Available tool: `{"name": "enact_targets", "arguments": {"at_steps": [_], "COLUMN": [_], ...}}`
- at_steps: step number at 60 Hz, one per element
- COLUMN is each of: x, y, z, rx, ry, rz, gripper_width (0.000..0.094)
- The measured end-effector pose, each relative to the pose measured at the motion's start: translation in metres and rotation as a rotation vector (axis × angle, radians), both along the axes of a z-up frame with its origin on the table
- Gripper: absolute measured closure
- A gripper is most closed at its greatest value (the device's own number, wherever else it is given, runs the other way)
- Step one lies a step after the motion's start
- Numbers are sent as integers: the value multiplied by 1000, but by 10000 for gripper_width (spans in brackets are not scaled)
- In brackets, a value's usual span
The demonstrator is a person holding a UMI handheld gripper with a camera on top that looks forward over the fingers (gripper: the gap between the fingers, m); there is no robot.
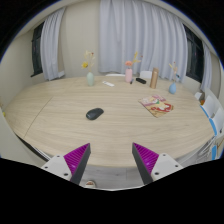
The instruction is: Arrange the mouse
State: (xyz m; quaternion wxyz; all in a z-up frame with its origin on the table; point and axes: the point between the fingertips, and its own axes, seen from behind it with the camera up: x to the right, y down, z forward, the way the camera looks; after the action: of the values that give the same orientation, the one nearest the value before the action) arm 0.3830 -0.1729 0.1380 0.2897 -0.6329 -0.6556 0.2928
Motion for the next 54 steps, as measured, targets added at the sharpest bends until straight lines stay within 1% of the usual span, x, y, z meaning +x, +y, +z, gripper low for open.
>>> {"name": "enact_targets", "arguments": {"at_steps": [12,19,31,43,54], "x": [-15,-31,-67,-117,-170], "y": [-61,-88,-115,-123,-121], "z": [-17,-25,-44,-65,-97], "rx": [-29,-32,-30,-30,-10], "ry": [-18,-32,-42,-20,-18], "rz": [52,58,34,-5,-29], "gripper_width": [76,74,75,75,75]}}
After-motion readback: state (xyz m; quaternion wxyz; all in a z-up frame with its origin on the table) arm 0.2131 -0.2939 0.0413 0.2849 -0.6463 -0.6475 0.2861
